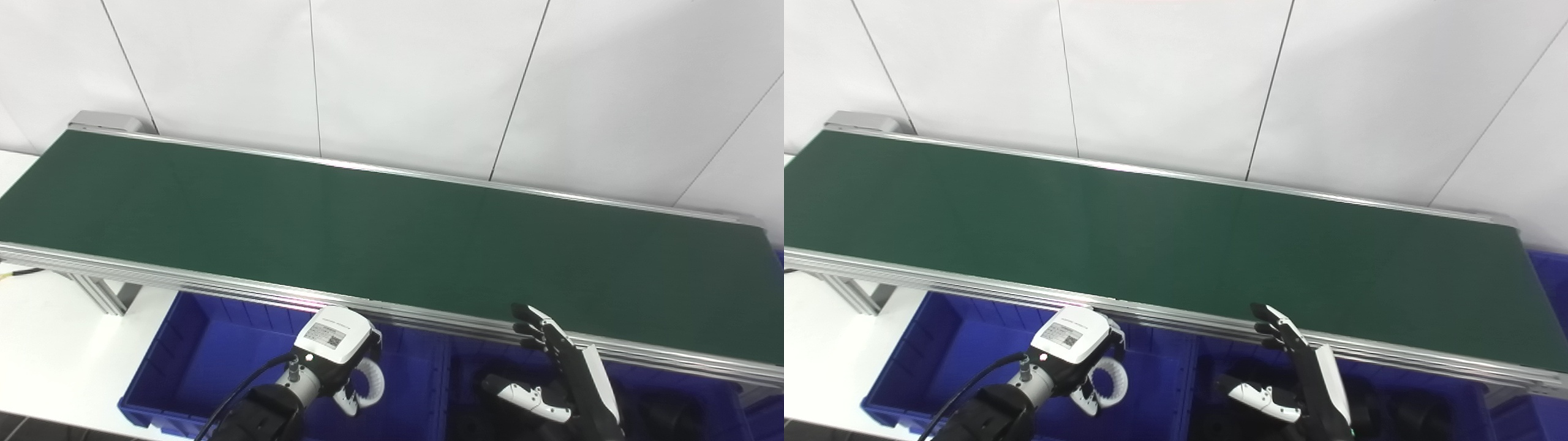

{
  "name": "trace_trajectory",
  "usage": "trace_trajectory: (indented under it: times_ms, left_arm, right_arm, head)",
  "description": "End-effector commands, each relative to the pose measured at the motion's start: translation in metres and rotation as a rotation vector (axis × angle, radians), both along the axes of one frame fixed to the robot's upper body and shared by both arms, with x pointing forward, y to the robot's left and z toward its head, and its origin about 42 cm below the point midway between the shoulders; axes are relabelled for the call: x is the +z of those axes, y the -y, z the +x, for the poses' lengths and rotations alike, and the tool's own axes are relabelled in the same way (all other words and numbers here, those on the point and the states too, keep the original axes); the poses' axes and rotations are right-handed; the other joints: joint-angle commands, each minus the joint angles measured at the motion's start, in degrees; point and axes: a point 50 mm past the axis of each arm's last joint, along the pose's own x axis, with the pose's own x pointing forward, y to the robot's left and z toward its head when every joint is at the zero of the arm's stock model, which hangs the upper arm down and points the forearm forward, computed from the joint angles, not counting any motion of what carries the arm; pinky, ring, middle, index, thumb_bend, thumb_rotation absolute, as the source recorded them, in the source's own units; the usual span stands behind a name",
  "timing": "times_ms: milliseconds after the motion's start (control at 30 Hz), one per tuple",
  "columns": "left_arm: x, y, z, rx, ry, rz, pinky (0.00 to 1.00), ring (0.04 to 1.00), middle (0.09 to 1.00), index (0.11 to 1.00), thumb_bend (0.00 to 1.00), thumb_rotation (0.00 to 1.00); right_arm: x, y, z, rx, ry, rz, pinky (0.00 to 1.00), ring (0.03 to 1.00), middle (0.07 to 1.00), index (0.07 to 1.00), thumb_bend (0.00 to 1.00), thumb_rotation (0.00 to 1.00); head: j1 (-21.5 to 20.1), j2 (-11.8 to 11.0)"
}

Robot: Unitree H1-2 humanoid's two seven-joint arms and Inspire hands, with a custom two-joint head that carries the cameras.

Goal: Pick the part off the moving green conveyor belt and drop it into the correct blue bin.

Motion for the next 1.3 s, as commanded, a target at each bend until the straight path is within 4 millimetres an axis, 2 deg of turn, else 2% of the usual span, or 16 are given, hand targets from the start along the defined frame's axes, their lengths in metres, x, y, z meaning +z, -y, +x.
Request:
trace_trajectory:
  times_ms: [0,133,200,367,467,567,633,700,733,800,833,900,967,1267]
  left_arm:
    - [0.010,0.000,0.006,0.001,0.056,0.002,1.00,0.867,0.836,0.802,0.67,0.30]
    - [0.012,-0.003,0.003,-0.003,0.056,-0.022,1.00,0.887,0.869,0.838,0.77,0.31]
    - [0.013,-0.007,0.000,-0.004,0.053,-0.063,1.00,0.882,0.869,0.840,0.81,0.28]
    - [0.024,-0.017,-0.014,0.011,0.036,-0.135,1.00,0.886,0.872,0.843,0.86,0.31]
    - [0.032,-0.025,-0.022,0.022,0.018,-0.191,1.00,0.885,0.864,0.839,0.88,0.28]
    - [0.038,-0.036,-0.026,0.033,-0.031,-0.338,0.99,0.880,0.853,0.820,0.88,0.22]
    - [0.041,-0.044,-0.026,0.039,-0.082,-0.503,0.95,0.883,0.850,0.810,0.89,0.17]
    - [0.041,-0.052,-0.023,0.031,-0.114,-0.666,0.86,0.870,0.840,0.800,0.88,0.13]
    - [0.041,-0.055,-0.022,0.028,-0.118,-0.713,0.79,0.844,0.828,0.796,0.88,0.14]
    - [0.038,-0.059,-0.019,0.040,-0.130,-0.848,0.72,0.801,0.808,0.788,0.88,0.16]
    - [0.036,-0.061,-0.018,0.068,-0.141,-0.920,0.72,0.795,0.805,0.786,0.88,0.16]
    - [0.033,-0.063,-0.017,0.099,-0.152,-1.019,0.72,0.797,0.807,0.792,0.91,0.25]
    - [0.031,-0.064,-0.017,0.104,-0.152,-1.096,0.72,0.801,0.814,0.800,0.92,0.27]
    - [0.021,-0.059,-0.020,0.095,-0.238,-1.342,0.78,0.825,0.849,0.844,0.91,0.21]
  right_arm:
    - [0.012,0.001,0.003,-0.003,0.044,0.006,0.73,0.800,0.851,0.836,0.82,0.46]
    - [0.013,0.001,0.003,-0.002,0.051,-0.003,0.72,0.798,0.848,0.837,0.82,0.47]
    - [0.012,0.001,0.003,-0.001,0.053,0.000,0.72,0.796,0.848,0.837,0.82,0.48]
    - [0.014,0.000,0.002,0.002,0.056,0.000,0.71,0.797,0.849,0.838,0.82,0.47]
    - [0.015,-0.001,0.002,0.004,0.055,-0.004,0.71,0.796,0.849,0.839,0.81,0.47]
    - [0.015,-0.001,0.001,0.004,0.047,0.009,0.73,0.800,0.850,0.840,0.81,0.46]
    - [0.015,-0.002,0.001,0.003,0.048,0.009,0.73,0.800,0.848,0.839,0.81,0.45]
    - [0.016,-0.002,0.000,0.003,0.050,0.009,0.73,0.798,0.846,0.838,0.80,0.44]
    - [0.016,-0.003,0.000,0.003,0.050,0.010,0.73,0.798,0.846,0.838,0.80,0.44]
    - [0.016,-0.003,-0.001,0.002,0.050,0.007,0.72,0.796,0.846,0.840,0.80,0.44]
    - [0.016,-0.003,-0.002,0.002,0.050,0.008,0.72,0.795,0.846,0.841,0.80,0.44]
    - [0.017,-0.004,-0.004,0.002,0.053,0.005,0.72,0.795,0.847,0.842,0.80,0.43]
    - [0.018,-0.005,-0.006,0.003,0.058,0.003,0.71,0.793,0.846,0.845,0.79,0.44]
    - [0.024,-0.006,-0.017,0.008,0.069,-0.002,0.71,0.795,0.848,0.853,0.82,0.48]
  head:
    - [-0.04,0.04]
    - [-0.21,0.17]
    - [-0.16,0.18]
    - [-0.56,0.57]
    - [-0.59,0.69]
    - [-0.85,0.79]
    - [-1.24,0.77]
    - [-1.63,0.81]
    - [-1.63,0.81]
    - [-2.21,0.81]
    - [-2.90,0.92]
    - [-3.51,1.06]
    - [-3.96,1.20]
    - [-6.29,1.85]
